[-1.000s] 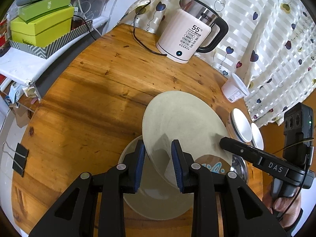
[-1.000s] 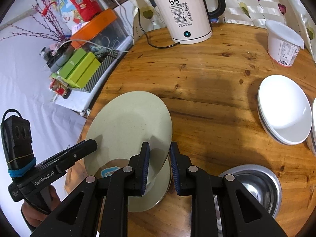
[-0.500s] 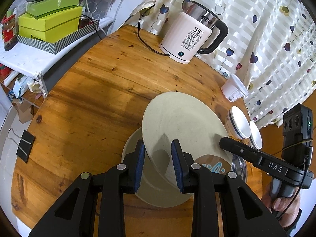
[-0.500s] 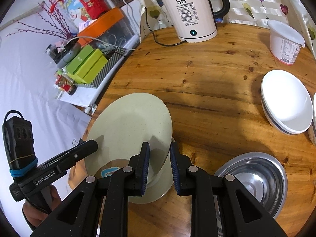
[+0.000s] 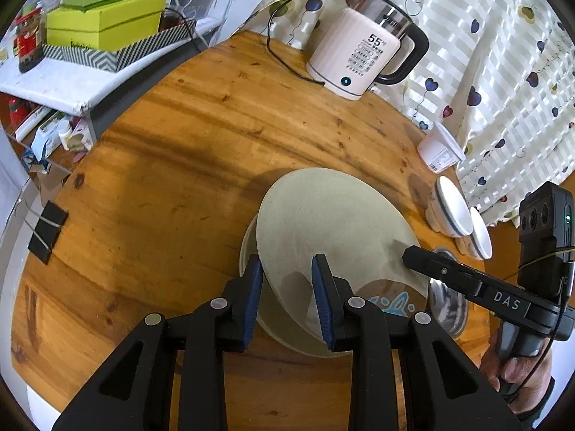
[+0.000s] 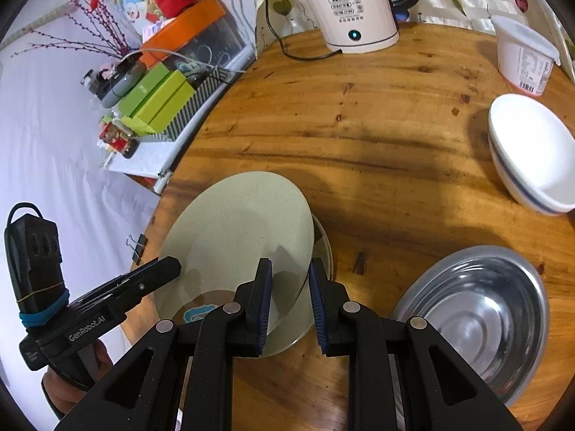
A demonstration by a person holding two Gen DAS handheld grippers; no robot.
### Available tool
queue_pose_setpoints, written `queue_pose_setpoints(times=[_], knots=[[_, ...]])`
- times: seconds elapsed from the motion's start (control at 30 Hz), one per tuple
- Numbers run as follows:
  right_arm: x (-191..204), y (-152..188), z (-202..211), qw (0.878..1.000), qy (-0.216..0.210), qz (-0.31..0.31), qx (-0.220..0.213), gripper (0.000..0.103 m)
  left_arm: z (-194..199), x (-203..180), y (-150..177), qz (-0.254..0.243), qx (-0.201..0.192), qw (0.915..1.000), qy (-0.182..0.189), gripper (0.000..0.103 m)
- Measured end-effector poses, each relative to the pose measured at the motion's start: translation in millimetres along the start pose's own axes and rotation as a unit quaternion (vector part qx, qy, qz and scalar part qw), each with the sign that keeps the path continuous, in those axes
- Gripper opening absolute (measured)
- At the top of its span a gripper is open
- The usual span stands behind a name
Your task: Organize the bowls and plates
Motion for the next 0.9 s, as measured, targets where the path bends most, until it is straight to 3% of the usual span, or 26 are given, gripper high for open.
queue_pose_setpoints(times=[0.9], knots=[[-1, 15, -17, 0.999, 0.024, 0.034, 0.009, 0.024, -11, 3, 14, -0.014, -0.009, 0.9997, -0.019, 0.028]])
Point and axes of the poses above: each gripper's, at about its wrist camera, not at the fingertips, and z roughly against the way its jaws point, x to its left, y to its underside, the point moved 7 cm from there along -z, roughly the way its jaws point, and after that the axes turned 6 degrees about -y, right-handed, at the moved point
